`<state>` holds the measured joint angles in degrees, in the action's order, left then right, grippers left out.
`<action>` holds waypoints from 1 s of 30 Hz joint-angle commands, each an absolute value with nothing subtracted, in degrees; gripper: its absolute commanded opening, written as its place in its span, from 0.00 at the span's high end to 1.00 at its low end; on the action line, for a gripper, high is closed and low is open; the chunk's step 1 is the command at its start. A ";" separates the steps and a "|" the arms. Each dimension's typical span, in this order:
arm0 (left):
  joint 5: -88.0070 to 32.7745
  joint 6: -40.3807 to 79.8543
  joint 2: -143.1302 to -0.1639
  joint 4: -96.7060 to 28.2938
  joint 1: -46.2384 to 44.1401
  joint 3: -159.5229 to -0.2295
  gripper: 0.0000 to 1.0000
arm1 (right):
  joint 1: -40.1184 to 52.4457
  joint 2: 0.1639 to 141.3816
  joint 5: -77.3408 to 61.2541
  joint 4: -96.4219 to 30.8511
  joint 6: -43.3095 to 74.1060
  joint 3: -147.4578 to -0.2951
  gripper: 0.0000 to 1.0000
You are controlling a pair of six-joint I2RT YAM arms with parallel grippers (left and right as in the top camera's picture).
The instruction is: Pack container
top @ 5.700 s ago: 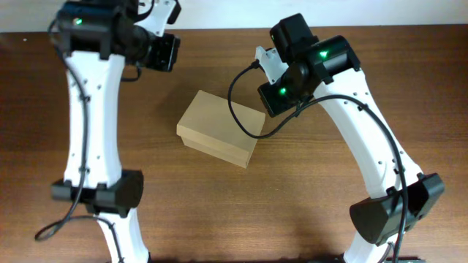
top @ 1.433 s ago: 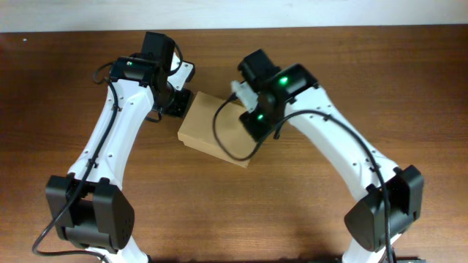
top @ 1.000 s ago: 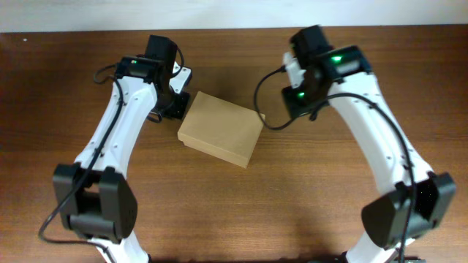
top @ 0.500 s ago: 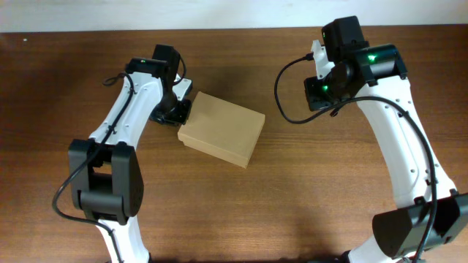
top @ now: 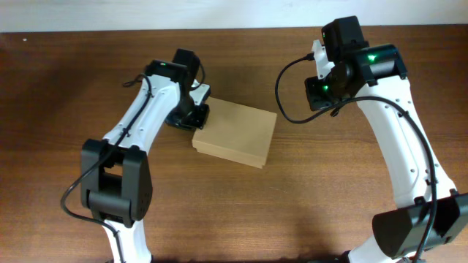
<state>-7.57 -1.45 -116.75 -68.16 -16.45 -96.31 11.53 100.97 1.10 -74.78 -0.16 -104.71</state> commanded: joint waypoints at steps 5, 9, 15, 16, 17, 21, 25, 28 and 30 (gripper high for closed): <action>-7.64 -0.38 -117.10 -67.99 -17.67 -96.25 0.98 | 11.16 100.05 1.65 -75.68 0.08 -104.40 0.96; -7.66 -0.40 -117.10 -67.92 -17.69 -96.25 0.98 | 11.16 100.12 -0.38 -75.31 0.03 -101.51 0.96; -7.64 -0.43 -117.10 -67.83 -17.69 -96.25 0.99 | 11.18 100.16 -3.53 -68.42 0.03 -89.08 0.96; -7.66 -0.43 -117.10 -67.79 -17.69 -96.25 0.98 | 11.18 100.16 -4.29 -67.16 0.05 -87.29 0.96; -7.64 -0.43 -117.10 -67.75 -17.69 -96.25 0.98 | 11.18 100.25 -5.02 -65.89 0.05 -85.58 0.96; -7.51 -0.43 -117.10 -67.75 -17.69 -96.25 0.99 | 11.20 101.14 -7.62 -62.28 0.05 -80.73 0.96; -7.51 -0.40 -117.10 -67.77 -17.69 -96.25 0.98 | 11.27 102.74 -10.00 -60.34 0.05 -79.29 0.96; -7.51 -0.40 -117.10 -67.79 -17.69 -96.25 0.98 | 11.27 103.94 -12.14 -58.57 0.03 -79.29 0.96; -7.51 -0.40 -117.10 -67.77 -17.69 -96.25 0.98 | 11.29 104.79 -13.87 -56.95 0.03 -79.29 0.96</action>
